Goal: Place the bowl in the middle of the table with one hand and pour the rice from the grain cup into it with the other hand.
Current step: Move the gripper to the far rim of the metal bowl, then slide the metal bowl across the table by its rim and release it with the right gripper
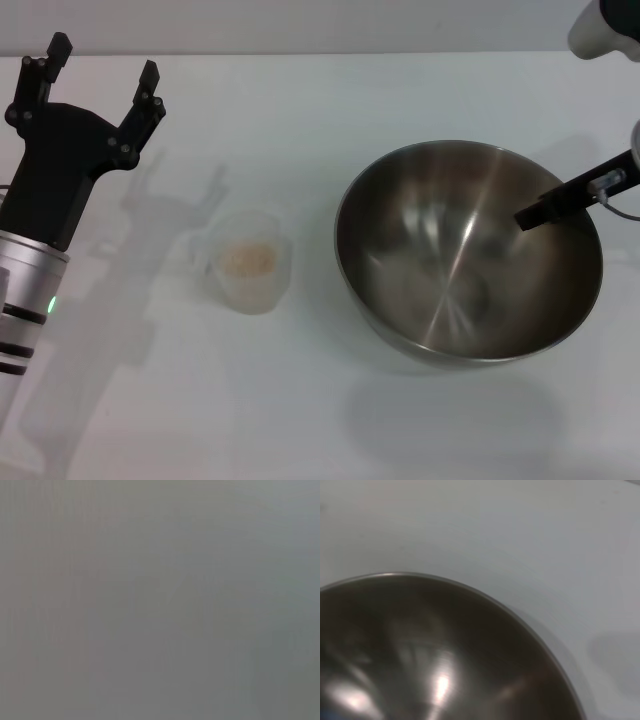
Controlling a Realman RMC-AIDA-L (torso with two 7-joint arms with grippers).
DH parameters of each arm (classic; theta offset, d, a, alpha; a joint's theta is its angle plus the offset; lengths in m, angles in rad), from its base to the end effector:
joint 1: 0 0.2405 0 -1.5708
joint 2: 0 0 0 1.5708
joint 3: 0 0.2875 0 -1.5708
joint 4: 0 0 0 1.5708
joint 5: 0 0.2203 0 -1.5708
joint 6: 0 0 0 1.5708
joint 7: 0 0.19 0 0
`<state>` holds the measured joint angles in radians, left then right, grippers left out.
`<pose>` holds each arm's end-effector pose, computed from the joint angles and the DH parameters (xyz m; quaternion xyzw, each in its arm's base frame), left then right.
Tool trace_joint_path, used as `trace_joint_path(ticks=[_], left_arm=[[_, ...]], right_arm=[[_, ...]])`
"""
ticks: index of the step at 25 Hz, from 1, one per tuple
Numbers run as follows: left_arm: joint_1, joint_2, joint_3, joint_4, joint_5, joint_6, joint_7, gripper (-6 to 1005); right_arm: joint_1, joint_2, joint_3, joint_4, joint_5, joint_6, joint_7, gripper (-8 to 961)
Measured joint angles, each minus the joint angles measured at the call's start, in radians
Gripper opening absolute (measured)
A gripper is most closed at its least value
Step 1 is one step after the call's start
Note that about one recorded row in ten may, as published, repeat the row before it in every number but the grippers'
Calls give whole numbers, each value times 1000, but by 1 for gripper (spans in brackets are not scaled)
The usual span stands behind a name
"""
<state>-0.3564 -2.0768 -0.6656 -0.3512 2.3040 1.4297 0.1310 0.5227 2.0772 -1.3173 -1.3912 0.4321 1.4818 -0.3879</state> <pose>-0.2748 0.3535 -0.0546 -0.7109 -0.0582 -0.3709 0.5947 0.2593 0.3988 -0.0242 -0.8447 0.4368 -0.1523 0.2691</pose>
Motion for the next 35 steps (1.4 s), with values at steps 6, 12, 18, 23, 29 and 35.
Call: trace_joint_path(ticks=[6, 12, 18, 23, 29, 35], left_arm=[[3, 1, 0, 0, 0, 0, 0, 858], [4, 1, -1, 0, 0, 0, 1, 858], [4, 1, -2, 1, 0, 0, 1, 858], [4, 1, -2, 2, 0, 3, 1, 858], [3, 1, -2, 1, 0, 4, 1, 859], [2, 1, -2, 1, 0, 6, 1, 859]], right_arm=[[4, -2, 4, 12, 22, -1, -17, 418], [2, -3, 3, 10, 22, 6, -19, 199], [-10, -3, 5, -36, 28, 7, -31, 93], [-42, -3, 5, -133, 93, 22, -92, 22], [-60, -4, 6, -194, 160, 62, -178, 6], [-69, -2, 2, -195, 256, 117, -279, 0]])
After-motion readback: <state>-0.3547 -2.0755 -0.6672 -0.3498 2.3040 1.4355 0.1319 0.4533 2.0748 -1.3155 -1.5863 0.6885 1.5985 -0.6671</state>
